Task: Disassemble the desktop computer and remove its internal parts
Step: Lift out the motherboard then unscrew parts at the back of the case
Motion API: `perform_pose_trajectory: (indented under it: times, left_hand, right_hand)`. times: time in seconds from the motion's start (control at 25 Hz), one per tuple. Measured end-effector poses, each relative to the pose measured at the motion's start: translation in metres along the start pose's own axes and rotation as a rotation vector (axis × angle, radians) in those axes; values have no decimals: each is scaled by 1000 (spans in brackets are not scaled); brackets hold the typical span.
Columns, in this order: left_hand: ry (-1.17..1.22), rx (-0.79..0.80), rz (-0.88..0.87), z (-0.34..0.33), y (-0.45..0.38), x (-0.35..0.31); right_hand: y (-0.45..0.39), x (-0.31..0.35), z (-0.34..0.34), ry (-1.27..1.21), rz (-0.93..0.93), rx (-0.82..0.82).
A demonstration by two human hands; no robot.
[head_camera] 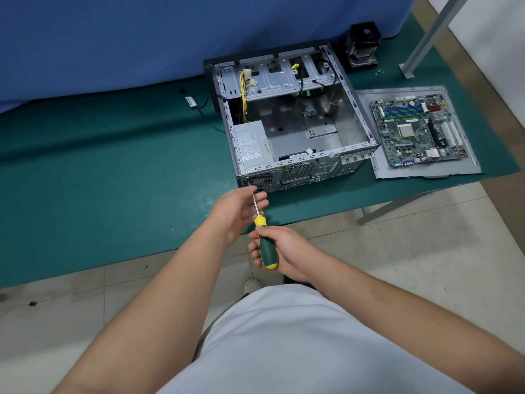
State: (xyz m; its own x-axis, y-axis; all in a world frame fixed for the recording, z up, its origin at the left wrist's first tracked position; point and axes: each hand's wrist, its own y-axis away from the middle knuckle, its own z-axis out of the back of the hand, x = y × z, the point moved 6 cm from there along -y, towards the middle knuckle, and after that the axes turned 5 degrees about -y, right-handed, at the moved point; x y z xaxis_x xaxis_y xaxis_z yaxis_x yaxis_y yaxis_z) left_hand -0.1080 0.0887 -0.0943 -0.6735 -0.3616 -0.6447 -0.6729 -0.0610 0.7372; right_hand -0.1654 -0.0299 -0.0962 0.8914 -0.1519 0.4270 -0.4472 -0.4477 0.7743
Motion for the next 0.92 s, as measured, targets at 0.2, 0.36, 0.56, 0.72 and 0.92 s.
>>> perform_pose_trajectory:
  times: [0.2,0.36,0.56,0.72,0.92]
  left_hand:
    - [95,-261,-39,2,-15,-14]
    - [53,-378,-72,3,-18,-14]
    - [84,-479,-93,3,-17,-16]
    - [68,-499,-95,3,-17,-15]
    - [103,-444,-65,1,-18,-13]
  right_hand:
    - [0,5,4,141,85,-81]
    - [0,5,4,22,26,-74]
    - [-2,7,7,100,102,-123]
    - [-3,11,10,152,156,-129]
    - [-5,8,14,139,167,-152]
